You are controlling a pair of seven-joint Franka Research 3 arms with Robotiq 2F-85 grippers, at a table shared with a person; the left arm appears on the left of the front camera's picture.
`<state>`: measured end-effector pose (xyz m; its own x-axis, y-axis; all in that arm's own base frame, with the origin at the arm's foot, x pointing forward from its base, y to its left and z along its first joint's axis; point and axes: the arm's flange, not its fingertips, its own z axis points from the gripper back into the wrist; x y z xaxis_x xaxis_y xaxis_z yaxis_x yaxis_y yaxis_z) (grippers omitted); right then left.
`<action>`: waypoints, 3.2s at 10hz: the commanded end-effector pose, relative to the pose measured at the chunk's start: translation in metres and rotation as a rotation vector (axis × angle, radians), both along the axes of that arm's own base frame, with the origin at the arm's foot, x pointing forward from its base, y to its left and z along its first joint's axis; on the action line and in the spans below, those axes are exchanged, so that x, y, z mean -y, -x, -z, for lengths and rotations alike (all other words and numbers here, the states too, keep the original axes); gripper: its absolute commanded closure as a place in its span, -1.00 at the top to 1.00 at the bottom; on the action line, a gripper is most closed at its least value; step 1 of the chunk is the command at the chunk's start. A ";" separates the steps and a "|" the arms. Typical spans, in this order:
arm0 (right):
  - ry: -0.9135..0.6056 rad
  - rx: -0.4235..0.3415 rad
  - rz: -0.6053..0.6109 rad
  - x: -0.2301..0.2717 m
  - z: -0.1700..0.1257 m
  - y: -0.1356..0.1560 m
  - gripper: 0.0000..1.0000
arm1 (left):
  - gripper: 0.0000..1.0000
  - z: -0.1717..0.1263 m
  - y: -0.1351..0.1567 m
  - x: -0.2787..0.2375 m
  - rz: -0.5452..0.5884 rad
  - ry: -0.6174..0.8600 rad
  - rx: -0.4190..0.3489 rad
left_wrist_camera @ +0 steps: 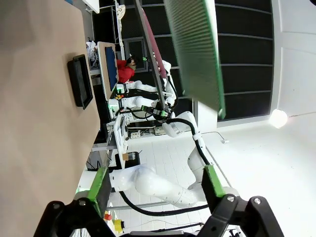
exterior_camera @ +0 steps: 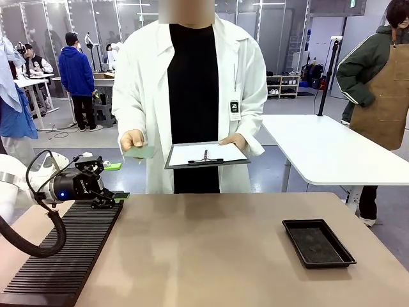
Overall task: Inspect the PCB.
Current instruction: Release the Blank PCB you were holding, then pick up the Blank PCB that the human is holding.
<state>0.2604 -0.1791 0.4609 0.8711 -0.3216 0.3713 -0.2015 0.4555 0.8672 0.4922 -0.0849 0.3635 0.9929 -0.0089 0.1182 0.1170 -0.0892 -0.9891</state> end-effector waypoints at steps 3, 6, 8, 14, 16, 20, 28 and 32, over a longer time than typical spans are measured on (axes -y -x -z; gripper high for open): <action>-0.006 0.016 -0.001 0.001 -0.001 0.001 1.00 | 1.00 -0.010 0.007 -0.004 0.018 0.023 0.033; -0.006 0.016 -0.001 0.001 -0.001 0.001 1.00 | 1.00 -0.001 0.000 -0.001 -0.002 0.000 0.002; -0.006 0.016 -0.001 0.001 -0.001 0.001 1.00 | 1.00 -0.001 0.000 -0.001 -0.002 0.000 0.002; -0.006 0.016 -0.001 0.001 -0.001 0.001 1.00 | 1.00 -0.001 0.000 -0.001 -0.002 0.000 0.002; -0.006 0.016 -0.001 0.001 -0.001 0.001 1.00 | 1.00 -0.001 0.000 -0.001 -0.002 0.000 0.002; -0.006 0.016 -0.001 0.001 -0.001 0.001 1.00 | 1.00 -0.035 0.060 -0.061 0.122 -0.154 0.061; -0.006 0.016 -0.001 0.001 -0.001 0.001 1.00 | 1.00 -0.032 0.211 -0.287 -0.044 -0.201 0.171; -0.006 0.016 -0.001 0.001 -0.001 0.001 1.00 | 1.00 -0.015 0.200 -0.317 -0.166 -0.138 0.237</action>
<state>0.2604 -0.1790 0.4608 0.8712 -0.3215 0.3709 -0.2011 0.4556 0.8672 0.2867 0.2321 0.3805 0.9422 0.0976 0.3206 0.3063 0.1378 -0.9419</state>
